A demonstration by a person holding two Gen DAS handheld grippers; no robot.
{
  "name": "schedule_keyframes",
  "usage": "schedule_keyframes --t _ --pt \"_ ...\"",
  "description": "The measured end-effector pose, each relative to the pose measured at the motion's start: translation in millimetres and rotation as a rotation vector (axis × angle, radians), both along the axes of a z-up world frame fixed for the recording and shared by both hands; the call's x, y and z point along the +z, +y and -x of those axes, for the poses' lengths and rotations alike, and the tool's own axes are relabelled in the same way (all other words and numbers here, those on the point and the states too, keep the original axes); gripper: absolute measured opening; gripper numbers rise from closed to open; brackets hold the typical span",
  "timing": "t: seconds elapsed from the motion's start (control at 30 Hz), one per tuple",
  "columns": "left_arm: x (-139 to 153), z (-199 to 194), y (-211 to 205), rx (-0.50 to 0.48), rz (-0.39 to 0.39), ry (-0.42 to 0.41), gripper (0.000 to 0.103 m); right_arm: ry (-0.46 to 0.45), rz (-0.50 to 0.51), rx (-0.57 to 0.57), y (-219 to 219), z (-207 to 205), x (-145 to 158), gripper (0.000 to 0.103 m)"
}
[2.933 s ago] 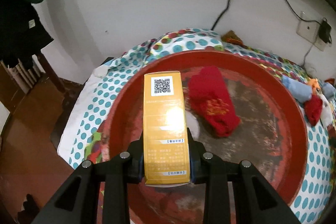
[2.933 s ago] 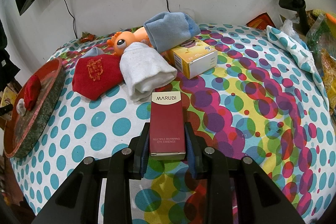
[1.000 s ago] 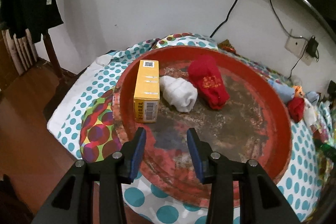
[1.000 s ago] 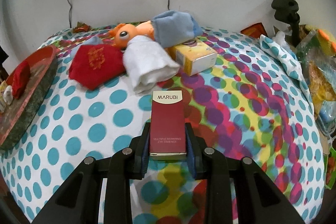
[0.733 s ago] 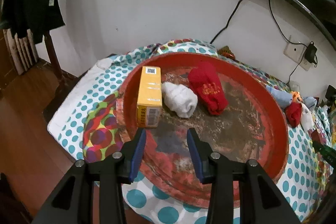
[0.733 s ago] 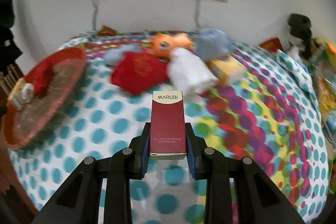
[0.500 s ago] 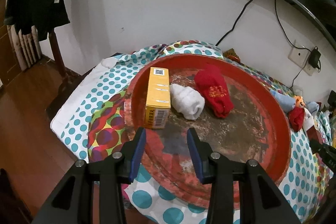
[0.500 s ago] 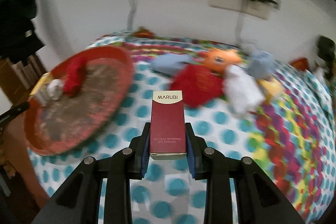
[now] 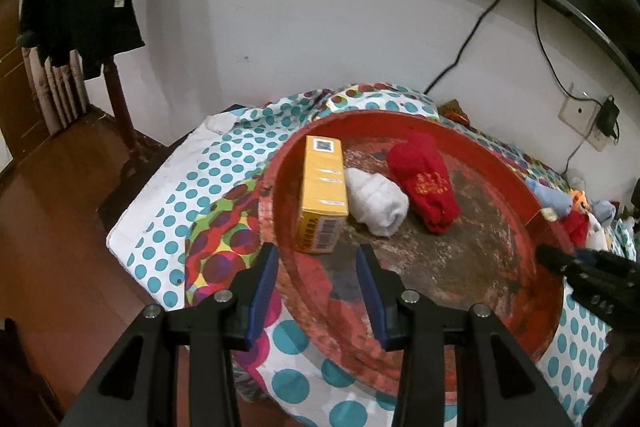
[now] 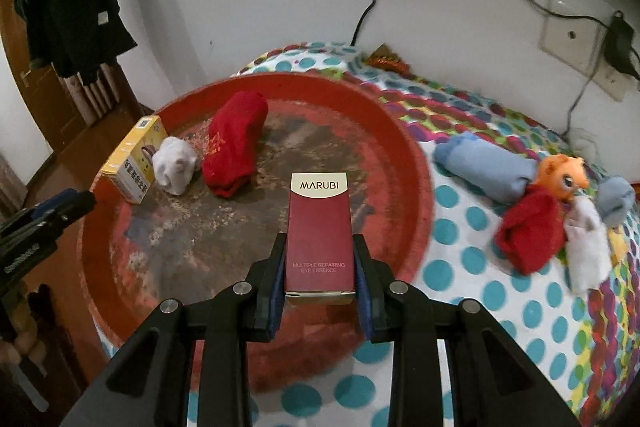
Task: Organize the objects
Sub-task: 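Carry the red MARUBI box to the red tray and lower it with the right gripper, then grasp the white sock with the right gripper while the left gripper grasps the red sock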
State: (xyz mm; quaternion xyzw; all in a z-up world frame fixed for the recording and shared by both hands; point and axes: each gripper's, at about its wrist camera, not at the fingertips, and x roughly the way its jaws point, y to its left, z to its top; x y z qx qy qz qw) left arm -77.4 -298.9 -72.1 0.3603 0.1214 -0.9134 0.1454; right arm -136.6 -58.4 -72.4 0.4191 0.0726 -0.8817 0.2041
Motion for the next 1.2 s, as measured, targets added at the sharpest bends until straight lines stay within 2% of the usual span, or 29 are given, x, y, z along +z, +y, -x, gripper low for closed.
schedule_keyframes --t 0.63,0.67,0.73,0.77,1.0,1.03,1.07,1.2 --pt "-5.7 3.3 -1.5 -0.008 -0.016 -0.022 0.041 -0.059 -0.063 0.003 -33.0 35.3 -27.3 0.029" --pt "-6.0 3.3 -1.7 -0.006 -0.018 -0.023 0.041 -0.061 -0.064 0.006 -32.8 35.6 -27.7 0.031" --pt "-6.9 3.8 -1.7 -0.006 -0.022 -0.027 0.041 -0.051 -0.070 -0.005 -32.2 35.2 -26.9 0.048" --pt "-7.0 3.9 -1.3 -0.008 -0.021 -0.027 0.041 -0.045 -0.063 -0.010 -30.7 34.9 -25.5 0.052" --pt "-5.8 3.8 1.2 -0.020 -0.012 -0.019 0.041 0.003 -0.014 -0.010 -8.5 21.0 0.4 0.053" --pt "-6.2 3.9 1.9 -0.020 -0.010 -0.019 0.041 0.027 0.000 -0.024 8.0 14.1 11.2 0.053" --pt "-6.4 3.9 2.7 -0.020 -0.007 -0.019 0.041 0.027 0.000 -0.024 8.0 14.1 11.2 0.053" --pt "-6.3 4.5 9.0 -0.042 0.011 -0.020 0.041 0.059 -0.010 -0.095 53.2 10.1 26.6 0.055"
